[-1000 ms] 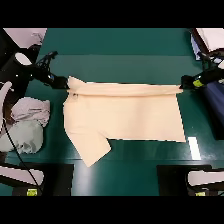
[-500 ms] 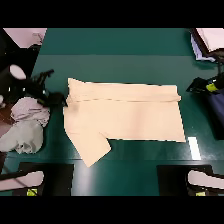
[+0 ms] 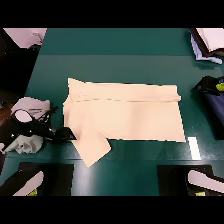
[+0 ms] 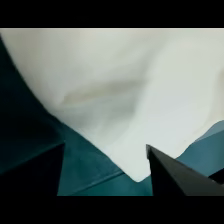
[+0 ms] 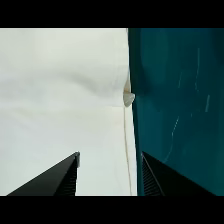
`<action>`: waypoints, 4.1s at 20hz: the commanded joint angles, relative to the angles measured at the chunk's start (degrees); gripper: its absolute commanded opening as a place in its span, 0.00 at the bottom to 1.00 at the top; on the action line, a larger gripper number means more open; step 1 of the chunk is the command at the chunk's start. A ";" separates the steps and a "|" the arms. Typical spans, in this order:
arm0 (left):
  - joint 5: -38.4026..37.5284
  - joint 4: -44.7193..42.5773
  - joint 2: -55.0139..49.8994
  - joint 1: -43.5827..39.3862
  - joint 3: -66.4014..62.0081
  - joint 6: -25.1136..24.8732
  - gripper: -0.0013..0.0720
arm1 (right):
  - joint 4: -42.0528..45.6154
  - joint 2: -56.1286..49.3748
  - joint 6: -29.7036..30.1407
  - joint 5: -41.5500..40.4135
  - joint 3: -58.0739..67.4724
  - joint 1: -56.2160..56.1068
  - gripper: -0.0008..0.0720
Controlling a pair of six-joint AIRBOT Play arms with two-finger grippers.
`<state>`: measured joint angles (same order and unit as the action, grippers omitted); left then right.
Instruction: Fold the shirts.
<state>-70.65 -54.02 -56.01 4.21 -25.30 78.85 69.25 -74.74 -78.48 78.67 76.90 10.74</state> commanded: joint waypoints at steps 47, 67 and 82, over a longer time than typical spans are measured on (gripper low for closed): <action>-9.62 -3.17 18.99 -10.16 -17.75 5.29 0.05 | 2.29 31.61 5.20 12.09 -30.25 17.22 0.03; 26.12 -6.08 -18.67 -9.99 -37.70 4.28 0.86 | -11.13 -17.59 0.09 -4.52 5.42 -1.44 0.83; 7.56 -3.87 -18.75 -10.19 -43.08 3.26 0.05 | -20.31 -23.74 16.13 1.20 -9.53 7.26 0.80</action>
<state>-62.15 -58.04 -74.72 -5.98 -68.29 82.21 51.77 -96.49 -65.65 82.37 69.65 19.11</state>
